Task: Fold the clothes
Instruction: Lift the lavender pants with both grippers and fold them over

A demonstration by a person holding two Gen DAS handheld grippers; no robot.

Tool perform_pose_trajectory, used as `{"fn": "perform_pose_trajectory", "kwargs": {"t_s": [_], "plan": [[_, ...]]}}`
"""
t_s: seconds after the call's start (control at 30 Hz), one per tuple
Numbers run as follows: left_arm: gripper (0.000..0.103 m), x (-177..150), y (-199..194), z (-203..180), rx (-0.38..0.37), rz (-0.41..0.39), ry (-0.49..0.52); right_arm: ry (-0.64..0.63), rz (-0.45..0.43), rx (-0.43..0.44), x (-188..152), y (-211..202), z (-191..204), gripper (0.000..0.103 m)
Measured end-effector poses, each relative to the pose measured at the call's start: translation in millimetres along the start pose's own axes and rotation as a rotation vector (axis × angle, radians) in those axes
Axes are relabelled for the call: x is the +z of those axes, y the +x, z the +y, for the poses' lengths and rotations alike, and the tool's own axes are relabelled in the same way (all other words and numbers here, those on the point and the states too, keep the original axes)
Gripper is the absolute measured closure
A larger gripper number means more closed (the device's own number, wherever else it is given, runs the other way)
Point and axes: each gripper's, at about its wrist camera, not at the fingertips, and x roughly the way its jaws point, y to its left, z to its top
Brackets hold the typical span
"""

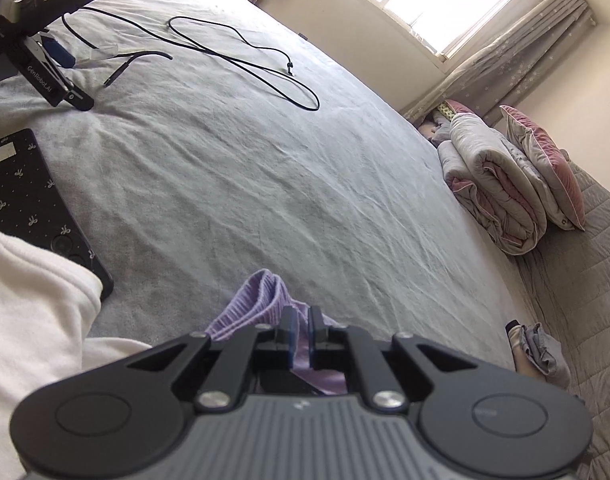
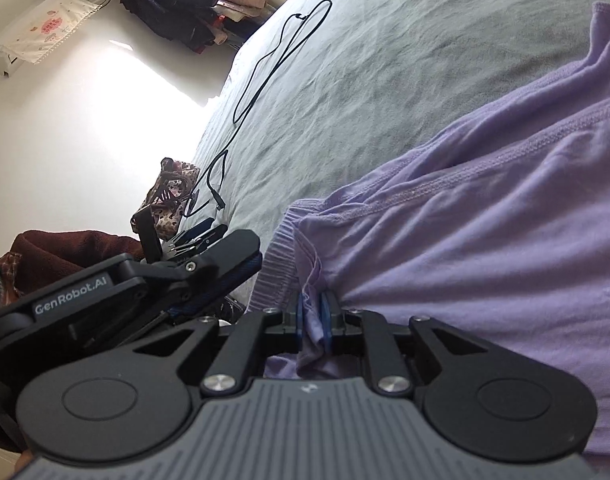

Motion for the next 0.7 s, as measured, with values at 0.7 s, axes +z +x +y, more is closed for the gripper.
{"fn": "perform_pose_trajectory", "kwargs": {"t_s": [0.7], "plan": [[0.099, -14, -17, -8, -0.064, -0.004, 0.032, 0.103, 0.007, 0.0, 3, -55, -20, 0.086]]}}
